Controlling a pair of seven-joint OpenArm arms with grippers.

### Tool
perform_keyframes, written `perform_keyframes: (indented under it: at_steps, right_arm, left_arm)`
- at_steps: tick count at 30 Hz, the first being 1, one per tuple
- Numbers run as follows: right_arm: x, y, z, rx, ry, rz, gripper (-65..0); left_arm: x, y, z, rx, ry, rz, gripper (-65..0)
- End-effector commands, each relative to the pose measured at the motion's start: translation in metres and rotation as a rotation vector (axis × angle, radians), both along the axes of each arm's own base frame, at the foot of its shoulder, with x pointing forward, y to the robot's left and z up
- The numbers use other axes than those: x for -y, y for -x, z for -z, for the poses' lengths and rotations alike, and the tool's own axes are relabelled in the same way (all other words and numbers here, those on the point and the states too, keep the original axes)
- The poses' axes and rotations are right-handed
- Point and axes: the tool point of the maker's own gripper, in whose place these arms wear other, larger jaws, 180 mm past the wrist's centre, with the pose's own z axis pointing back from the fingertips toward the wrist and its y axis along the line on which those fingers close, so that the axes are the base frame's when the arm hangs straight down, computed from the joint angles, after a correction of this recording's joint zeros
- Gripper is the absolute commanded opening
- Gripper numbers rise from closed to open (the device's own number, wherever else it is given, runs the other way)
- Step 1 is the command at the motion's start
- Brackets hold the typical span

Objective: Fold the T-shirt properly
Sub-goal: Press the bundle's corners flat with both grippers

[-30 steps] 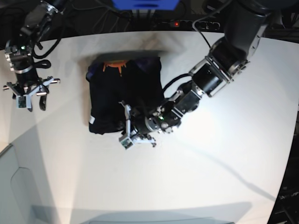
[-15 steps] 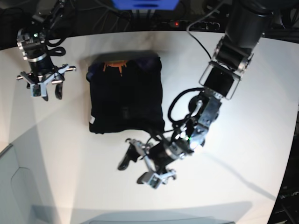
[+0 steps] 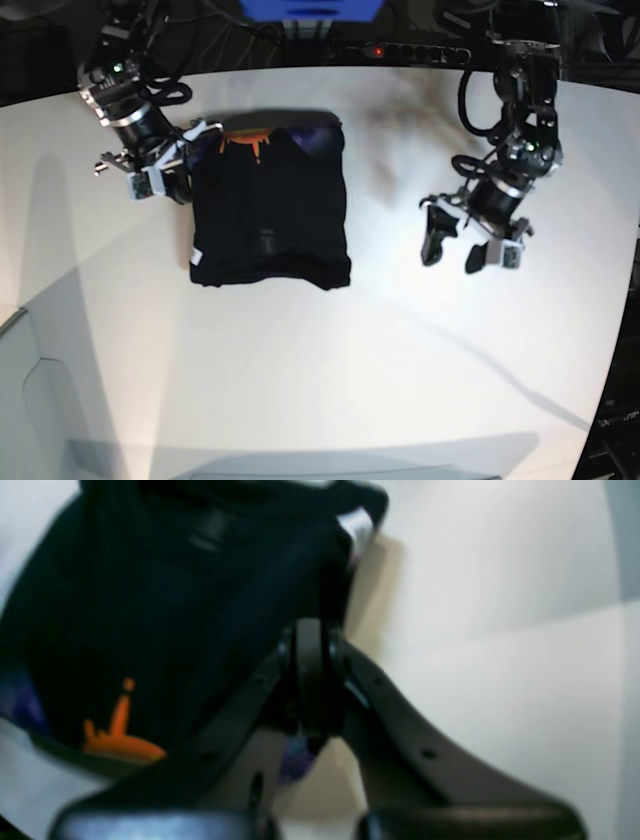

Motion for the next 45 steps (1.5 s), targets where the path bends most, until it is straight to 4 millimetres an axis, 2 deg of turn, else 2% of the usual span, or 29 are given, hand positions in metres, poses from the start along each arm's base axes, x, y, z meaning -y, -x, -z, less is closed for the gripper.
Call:
perform_keyframes:
  at_steps: [1,5,11,14,19,21,23,26,28,33,37,40,42,45]
  right_arm:
    - [-0.005,0.0,-0.008,0.03,-0.02,-0.013,-65.0]
    - [-0.019,0.002,-0.002,0.013,-0.045,-0.043,-65.0]
    - [-0.027,0.009,0.028,-0.068,-0.087,-0.053,-65.0]
    - [-0.027,0.007,0.037,-0.066,-0.115,-0.045,-65.0]
    - [-0.031,0.01,0.052,-0.077,-0.159,-0.036,-65.0]
    - [-0.03,0.008,0.049,-0.064,-0.161,-0.031,-65.0]
    - [-0.027,0.003,0.037,-0.027,-0.147,-0.03,-65.0]
    - [-0.024,-0.006,0.007,0.059,-0.119,-0.036,-65.0]
    - [-0.025,-0.01,-0.007,0.096,-0.103,-0.04,-65.0]
    - [-0.027,-0.011,-0.014,0.113,-0.101,-0.048,-65.0]
    - [-0.028,-0.004,-0.009,0.09,-0.1,-0.049,-65.0]
    - [-0.039,0.003,-0.004,0.069,-0.111,-0.078,-65.0]
    - [-0.043,0.008,-0.002,0.058,-0.118,-0.088,-65.0]
    - [-0.045,0.011,0.0,0.048,-0.122,-0.092,-65.0]
  left_arm:
    - [-0.006,-0.002,-0.014,0.048,0.004,-0.01,-22.4]
    - [-0.04,0.014,-0.004,0.013,-0.019,-0.099,-22.4]
    - [-0.062,0.032,0.006,-0.025,-0.039,-0.154,-22.4]
    - [-0.064,0.037,0.009,-0.038,-0.042,-0.157,-22.4]
    - [-0.056,0.046,0.003,-0.03,-0.049,-0.136,-22.4]
    - [-0.052,0.046,-0.003,-0.016,-0.051,-0.124,-22.4]
    - [-0.046,0.044,-0.012,0.009,-0.05,-0.11,-22.4]
    - [-0.027,0.039,-0.031,0.071,0.028,-0.108,-22.4]
    - [-0.003,0.029,-0.051,0.128,0.101,-0.068,-22.4]
    - [0.063,0.008,-0.069,0.183,0.214,0.069,-22.4]
    - [0.107,-0.007,-0.038,0.116,0.192,0.132,-22.5]
    - [0.137,-0.017,-0.005,0.041,0.157,0.197,-23.3]
    - [0.15,-0.024,0.006,0.01,0.158,0.228,-27.1]
    - [0.163,-0.041,0.012,-0.009,0.174,0.232,-34.6]
